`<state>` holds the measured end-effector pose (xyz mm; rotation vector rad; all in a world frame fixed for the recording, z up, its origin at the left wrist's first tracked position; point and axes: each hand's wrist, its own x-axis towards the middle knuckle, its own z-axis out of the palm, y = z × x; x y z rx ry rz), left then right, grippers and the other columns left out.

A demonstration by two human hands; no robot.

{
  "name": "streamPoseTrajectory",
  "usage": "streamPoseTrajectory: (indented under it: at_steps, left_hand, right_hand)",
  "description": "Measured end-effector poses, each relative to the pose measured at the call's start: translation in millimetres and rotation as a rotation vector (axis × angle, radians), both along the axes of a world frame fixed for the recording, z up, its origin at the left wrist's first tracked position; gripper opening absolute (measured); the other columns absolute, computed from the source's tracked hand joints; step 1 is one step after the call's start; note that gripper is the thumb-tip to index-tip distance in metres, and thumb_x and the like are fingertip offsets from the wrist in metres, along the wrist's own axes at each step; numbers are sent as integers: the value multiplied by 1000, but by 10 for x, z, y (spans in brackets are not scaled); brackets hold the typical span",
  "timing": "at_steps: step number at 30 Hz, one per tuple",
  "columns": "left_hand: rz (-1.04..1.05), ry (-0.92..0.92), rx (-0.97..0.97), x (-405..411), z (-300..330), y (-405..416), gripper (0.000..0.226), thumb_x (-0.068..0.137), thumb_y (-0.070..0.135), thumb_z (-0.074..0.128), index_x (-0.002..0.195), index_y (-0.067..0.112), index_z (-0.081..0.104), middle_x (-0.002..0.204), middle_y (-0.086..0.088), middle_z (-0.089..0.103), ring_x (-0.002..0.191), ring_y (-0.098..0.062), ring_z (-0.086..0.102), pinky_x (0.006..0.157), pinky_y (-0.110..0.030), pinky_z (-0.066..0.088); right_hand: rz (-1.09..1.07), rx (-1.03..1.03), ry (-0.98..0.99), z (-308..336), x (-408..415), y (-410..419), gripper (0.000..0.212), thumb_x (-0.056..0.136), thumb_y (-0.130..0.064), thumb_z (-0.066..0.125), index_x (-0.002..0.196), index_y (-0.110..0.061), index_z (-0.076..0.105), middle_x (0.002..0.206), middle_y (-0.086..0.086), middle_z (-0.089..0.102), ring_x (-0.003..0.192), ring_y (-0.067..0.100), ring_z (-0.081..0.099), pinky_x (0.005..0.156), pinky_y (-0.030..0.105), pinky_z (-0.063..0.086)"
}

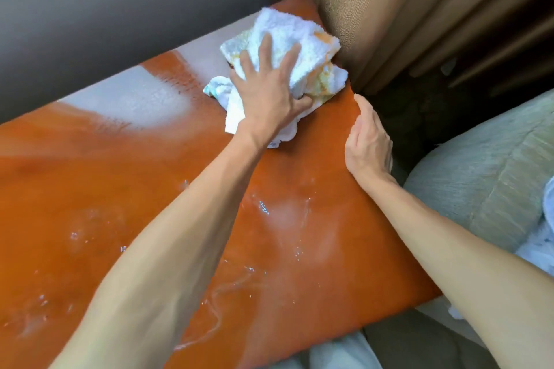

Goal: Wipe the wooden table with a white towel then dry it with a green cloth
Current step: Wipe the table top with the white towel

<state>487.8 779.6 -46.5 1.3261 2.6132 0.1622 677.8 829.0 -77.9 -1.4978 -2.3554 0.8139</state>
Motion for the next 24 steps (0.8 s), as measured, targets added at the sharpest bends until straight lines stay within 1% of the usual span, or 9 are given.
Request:
streamPoseTrajectory:
  at_steps: [3,5,9,11,14,17,19,22,24]
  left_hand:
    - [-89,26,-47,369,-30,-251,90,70,69,62,152,43,32,165,-7,17,141,-49,25,106,-67,29]
    - [-78,13,-48,554,-49,-452,91,69,71,62,151,42,35,165,-8,19,139,-49,27,104,-67,31]
    - [59,7,1,999,-2,-863,90,67,76,40,149,39,41,161,-12,28,131,-48,38,94,-61,39]
    - [136,-12,34,1248,36,-1059,87,71,72,42,150,36,40,159,-15,31,124,-48,42,88,-57,41]
    - [246,-24,69,1596,38,-1191,90,68,73,57,149,35,42,151,-17,40,110,-44,48,80,-48,39]
    - [381,-18,115,1694,-64,-1102,88,68,78,55,146,38,46,148,-14,43,112,-42,46,83,-49,38]
    - [393,0,98,1697,-117,-1018,88,68,80,49,146,40,45,149,-12,41,116,-41,42,88,-51,38]
    - [398,-28,44,1572,-145,-709,93,66,79,60,148,43,38,155,-9,31,121,-43,38,94,-54,37]
    - [387,-50,30,1441,-89,-501,91,69,77,61,150,46,32,163,-7,20,133,-46,29,103,-61,30]
  right_hand:
    - [-56,-54,18,-3,18,-3,45,102,-19,31,145,-19,43,138,11,59,118,37,58,91,45,46]
    - [-44,-79,28,5,35,1,46,101,-23,33,145,-18,43,138,12,58,120,38,56,93,44,45]
    - [-27,-92,-4,14,50,-13,52,97,-33,30,146,-18,40,140,12,56,122,38,55,96,45,44]
    - [-2,-52,0,4,41,-32,54,97,-34,26,146,-15,40,140,14,56,121,37,56,95,47,45]
    - [22,-25,5,-41,44,-36,48,100,-31,30,144,-14,40,138,14,57,119,38,58,93,48,46]
    - [6,-45,10,-41,31,-36,45,102,-30,29,143,-16,40,137,12,57,118,36,58,94,47,46]
    - [-33,-86,31,-33,15,-14,45,101,-32,27,141,-18,43,135,11,59,118,34,57,92,41,45]
    - [-161,-151,49,-28,15,31,50,95,-41,32,139,-21,45,134,8,59,120,31,55,88,30,38]
    - [-139,-114,78,-38,47,16,47,97,-36,38,139,-17,45,135,11,58,121,32,54,84,25,34]
